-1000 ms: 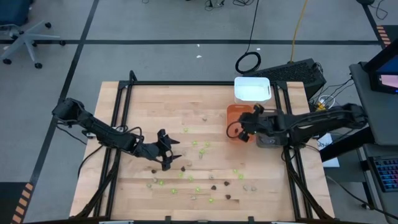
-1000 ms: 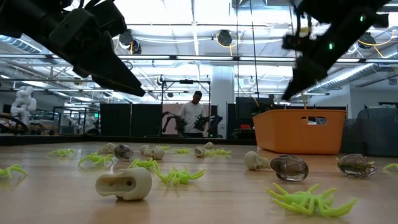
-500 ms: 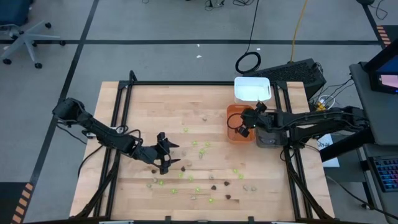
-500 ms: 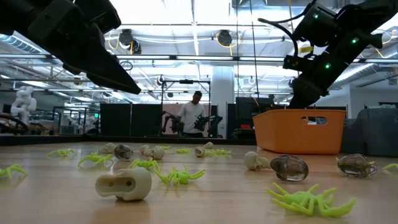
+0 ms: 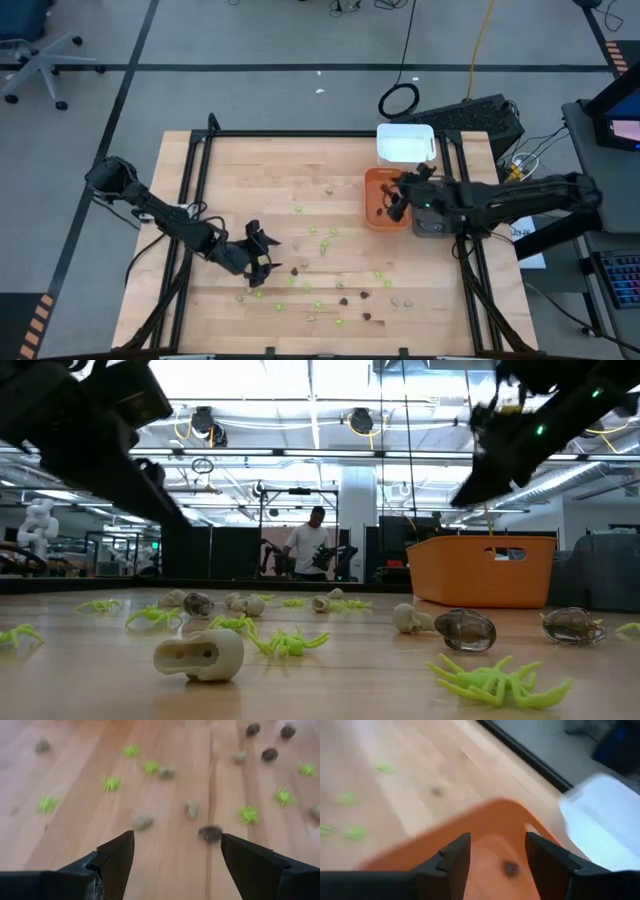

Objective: Sort Halloween decoration
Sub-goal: Put the white skull toy into the black bin

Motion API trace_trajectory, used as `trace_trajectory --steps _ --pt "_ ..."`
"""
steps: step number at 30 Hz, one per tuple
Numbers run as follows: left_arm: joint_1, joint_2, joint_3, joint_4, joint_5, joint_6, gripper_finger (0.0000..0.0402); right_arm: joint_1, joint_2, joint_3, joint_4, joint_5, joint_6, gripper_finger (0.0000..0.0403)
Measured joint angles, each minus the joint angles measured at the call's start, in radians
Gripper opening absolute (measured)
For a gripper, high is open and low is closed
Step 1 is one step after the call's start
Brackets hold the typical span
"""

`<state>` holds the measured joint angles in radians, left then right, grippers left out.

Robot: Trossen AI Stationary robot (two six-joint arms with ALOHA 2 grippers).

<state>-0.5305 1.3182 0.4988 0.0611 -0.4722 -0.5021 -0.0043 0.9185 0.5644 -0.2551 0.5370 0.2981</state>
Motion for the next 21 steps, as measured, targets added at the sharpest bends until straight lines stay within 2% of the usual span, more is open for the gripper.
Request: trace_trajectory --steps 5,10,17,21 --pt "-0.009 0.000 0.000 -0.150 -0.002 -0.088 0.0299 0.159 -0.011 0.000 0.157 -0.014 -0.070 0.0170" --pt "0.005 0.000 0.000 -0.251 -0.026 -0.147 0.0299 0.284 0.062 0.000 0.324 -0.013 -0.192 0.0169" --pt "0.050 0.000 0.000 -0.237 -0.024 -0.147 0.0276 0.362 0.222 0.000 0.520 -0.011 -0.336 0.0169" --pt "0.044 0.000 0.000 -0.236 -0.001 -0.148 0.0255 0.386 0.297 0.000 0.571 -0.010 -0.354 0.0169"
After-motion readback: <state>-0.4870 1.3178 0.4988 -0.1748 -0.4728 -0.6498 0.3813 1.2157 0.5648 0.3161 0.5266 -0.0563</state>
